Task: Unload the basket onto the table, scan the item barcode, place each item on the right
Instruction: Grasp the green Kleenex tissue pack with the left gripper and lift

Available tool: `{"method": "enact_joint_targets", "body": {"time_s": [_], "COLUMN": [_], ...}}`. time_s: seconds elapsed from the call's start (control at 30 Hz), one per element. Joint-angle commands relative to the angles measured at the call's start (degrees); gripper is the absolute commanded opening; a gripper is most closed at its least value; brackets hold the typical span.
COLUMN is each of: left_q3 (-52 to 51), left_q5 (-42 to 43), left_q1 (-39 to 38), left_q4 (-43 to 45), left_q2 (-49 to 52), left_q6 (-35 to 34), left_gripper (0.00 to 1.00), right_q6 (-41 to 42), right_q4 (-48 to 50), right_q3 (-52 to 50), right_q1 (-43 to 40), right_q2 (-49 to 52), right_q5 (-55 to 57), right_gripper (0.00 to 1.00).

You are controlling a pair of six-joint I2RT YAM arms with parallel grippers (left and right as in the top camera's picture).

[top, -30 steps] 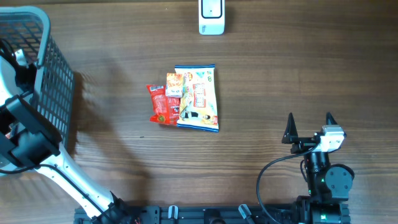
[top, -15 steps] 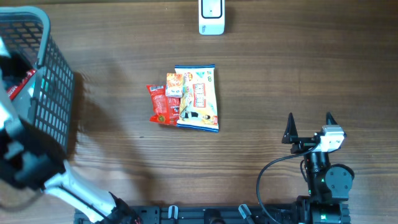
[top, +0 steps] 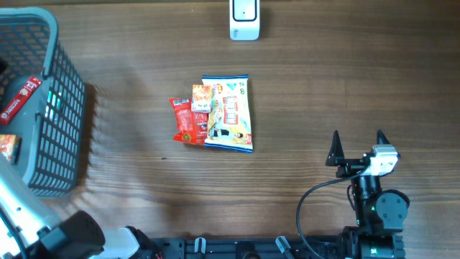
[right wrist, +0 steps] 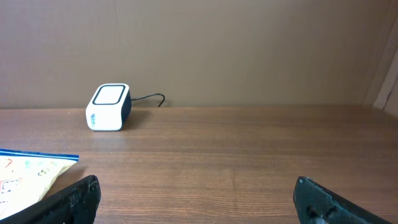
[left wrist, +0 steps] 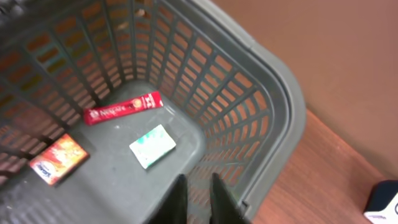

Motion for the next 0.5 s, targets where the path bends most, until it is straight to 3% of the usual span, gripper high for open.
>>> {"method": "enact_joint_targets", "body": {"time_s": [0.0, 0.03, 0.47], "left_q3": [-2.8, -3.4, -4.2], "left_q5": [0.5, 0.1, -2.4], "left_q1": [-0.3, -0.3, 0.7], "left_q4": [0.5, 0.9, 5.7], "left_q2": [5.6, 7.1, 26.6], "left_q6": [-0.8, -0.8, 2.7], "left_gripper": [0.91, 1.0, 1.0], "right_q6": [-0.6, -0.6, -0.6], "right_q4": [0.2, 0.2, 0.2], "right_q3": [-0.2, -0.2, -0.2], "right_q1": [-0.2, -0.2, -0.2], "right_q2": [-0.3, -0.3, -0.3], "right_q5": [-0.5, -0.5, -0.5], "right_gripper": [1.0, 1.0, 1.0]}}
